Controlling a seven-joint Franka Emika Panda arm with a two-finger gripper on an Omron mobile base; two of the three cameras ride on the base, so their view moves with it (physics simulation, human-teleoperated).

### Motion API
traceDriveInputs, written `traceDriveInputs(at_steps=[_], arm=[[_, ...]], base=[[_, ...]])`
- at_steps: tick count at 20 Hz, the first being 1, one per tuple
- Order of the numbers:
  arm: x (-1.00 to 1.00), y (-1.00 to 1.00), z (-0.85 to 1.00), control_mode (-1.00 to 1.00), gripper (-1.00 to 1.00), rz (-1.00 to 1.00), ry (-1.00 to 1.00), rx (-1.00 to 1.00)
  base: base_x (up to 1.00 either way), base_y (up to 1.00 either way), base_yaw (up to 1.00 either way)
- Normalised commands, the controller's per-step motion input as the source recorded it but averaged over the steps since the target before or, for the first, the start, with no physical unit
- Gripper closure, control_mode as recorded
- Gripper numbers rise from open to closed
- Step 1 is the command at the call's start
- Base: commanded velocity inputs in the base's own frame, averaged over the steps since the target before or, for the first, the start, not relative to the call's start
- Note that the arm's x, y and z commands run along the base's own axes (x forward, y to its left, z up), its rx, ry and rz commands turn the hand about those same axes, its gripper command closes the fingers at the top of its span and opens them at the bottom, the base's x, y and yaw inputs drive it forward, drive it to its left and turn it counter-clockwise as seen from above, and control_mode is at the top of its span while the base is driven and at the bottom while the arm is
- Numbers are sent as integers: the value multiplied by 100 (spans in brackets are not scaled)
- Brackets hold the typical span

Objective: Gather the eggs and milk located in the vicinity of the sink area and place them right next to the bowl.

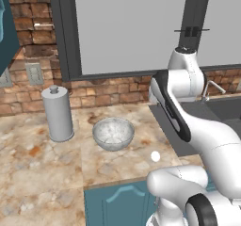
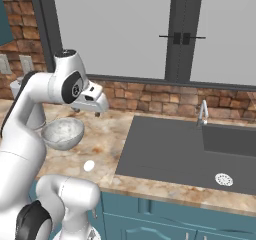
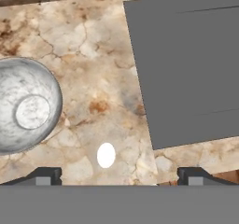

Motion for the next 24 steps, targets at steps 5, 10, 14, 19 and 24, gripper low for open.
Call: traceDriveInputs(at_steps=[5,10,14,19,24], arm=[[-20,0,-28,-100,-100,-5,6,0],[-17,6,-32,-100,-100,0,9,0],[-7,13,-26,-100,-100,0,6,1],[0,16,-20,-100,-100,0,2,3],[0,16,-18,-100,-100,0,0,3]], base=[[0,0,0],[0,0,0],[0,0,0],[0,0,0],[0,0,0]])
